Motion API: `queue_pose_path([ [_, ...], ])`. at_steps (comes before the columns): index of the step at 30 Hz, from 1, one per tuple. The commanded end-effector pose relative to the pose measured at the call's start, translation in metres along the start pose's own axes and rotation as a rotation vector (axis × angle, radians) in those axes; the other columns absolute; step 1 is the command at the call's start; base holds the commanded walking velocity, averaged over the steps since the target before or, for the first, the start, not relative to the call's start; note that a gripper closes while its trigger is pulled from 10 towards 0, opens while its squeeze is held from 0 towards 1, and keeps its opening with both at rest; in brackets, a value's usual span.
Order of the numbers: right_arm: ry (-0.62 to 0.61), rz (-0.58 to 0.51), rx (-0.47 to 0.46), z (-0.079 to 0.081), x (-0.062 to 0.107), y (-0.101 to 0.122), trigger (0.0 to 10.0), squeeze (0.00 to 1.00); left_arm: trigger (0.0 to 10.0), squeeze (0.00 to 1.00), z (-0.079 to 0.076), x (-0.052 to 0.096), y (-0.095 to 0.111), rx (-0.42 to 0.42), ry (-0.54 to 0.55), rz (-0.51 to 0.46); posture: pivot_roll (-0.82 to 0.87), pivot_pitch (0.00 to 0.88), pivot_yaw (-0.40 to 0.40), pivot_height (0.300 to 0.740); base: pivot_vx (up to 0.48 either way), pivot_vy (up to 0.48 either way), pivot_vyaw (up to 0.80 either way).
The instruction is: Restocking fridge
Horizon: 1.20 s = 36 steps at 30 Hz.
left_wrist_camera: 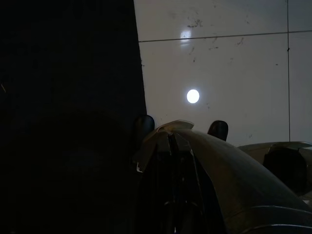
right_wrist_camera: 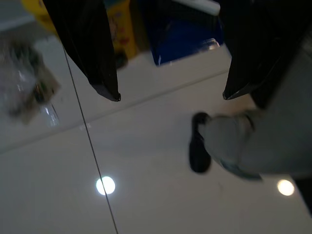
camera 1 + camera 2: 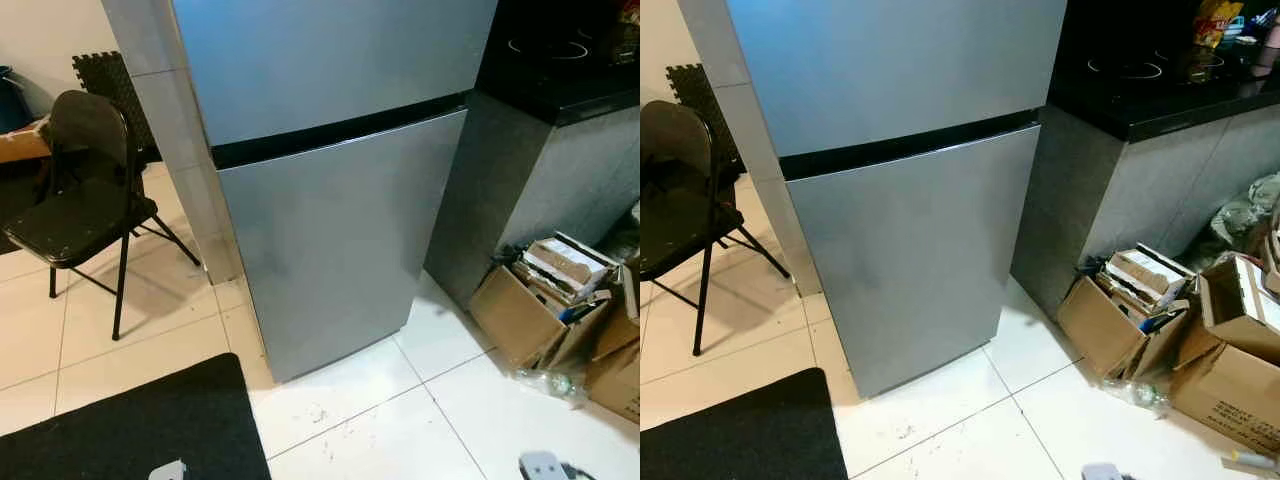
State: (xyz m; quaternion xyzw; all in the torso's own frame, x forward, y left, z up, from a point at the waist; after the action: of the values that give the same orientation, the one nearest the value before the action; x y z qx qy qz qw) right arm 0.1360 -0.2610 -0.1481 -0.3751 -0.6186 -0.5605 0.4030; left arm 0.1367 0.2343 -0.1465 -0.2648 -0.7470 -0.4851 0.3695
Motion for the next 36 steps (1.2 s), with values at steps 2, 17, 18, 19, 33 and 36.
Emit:
queue_pose_path([
  [2, -0.036, 0.01, -0.006, -0.007, 0.002, -0.006, 10.0, 0.0, 10.0, 0.0, -0.004, -0.001, -0.006, -0.012, -0.005, 0.022, -0.08, 0.018, -0.032, 0.74, 0.0, 0.0, 0.77],
  [17, -0.07, -0.013, 0.025, -0.01, 0.0, 0.007, 10.0, 0.0, 10.0, 0.0, -0.018, -0.008, 0.003, -0.032, -0.026, 0.009, -0.08, 0.0, -0.036, 0.74, 0.0, 0.0, 0.76],
  [18, -0.072, -0.012, 0.027, -0.011, 0.0, 0.008, 10.0, 0.0, 10.0, 0.0, -0.019, -0.009, 0.003, -0.035, -0.028, 0.009, -0.08, 0.0, -0.036, 0.74, 0.0, 0.0, 0.76],
  [19, -0.073, -0.011, 0.028, -0.011, 0.0, 0.008, 10.0, 0.0, 10.0, 0.0, -0.019, -0.009, 0.003, -0.036, -0.03, 0.009, -0.08, 0.0, -0.035, 0.74, 0.0, 0.0, 0.75],
  [33, -0.089, 0.002, 0.016, -0.011, 0.0, 0.002, 10.0, 0.0, 10.0, 0.0, -0.029, -0.011, 0.0, -0.06, -0.052, 0.024, -0.07, 0.0, -0.027, 0.74, 0.0, 0.0, 0.75],
  [36, -0.088, 0.002, 0.019, -0.01, 0.0, 0.003, 10.0, 0.0, 10.0, 0.0, -0.031, -0.012, 0.001, -0.064, -0.058, 0.025, -0.07, 0.0, -0.027, 0.74, 0.0, 0.0, 0.75],
])
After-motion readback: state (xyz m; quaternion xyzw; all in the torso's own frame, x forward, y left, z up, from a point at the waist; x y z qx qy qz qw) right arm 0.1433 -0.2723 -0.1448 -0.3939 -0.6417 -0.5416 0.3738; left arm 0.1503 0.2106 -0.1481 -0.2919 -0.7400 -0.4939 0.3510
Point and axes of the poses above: a point about 5 cm out from each wrist's last joint towards the gripper, its own x axis pointing back from the gripper into the wrist, its own y axis along the axis of the wrist's last joint, z = x × y, the point moved 6 cm from there along -x, pointing out of the wrist towards the gripper, and after that the axes turned 1 degree about x, right-handed, at the moved point
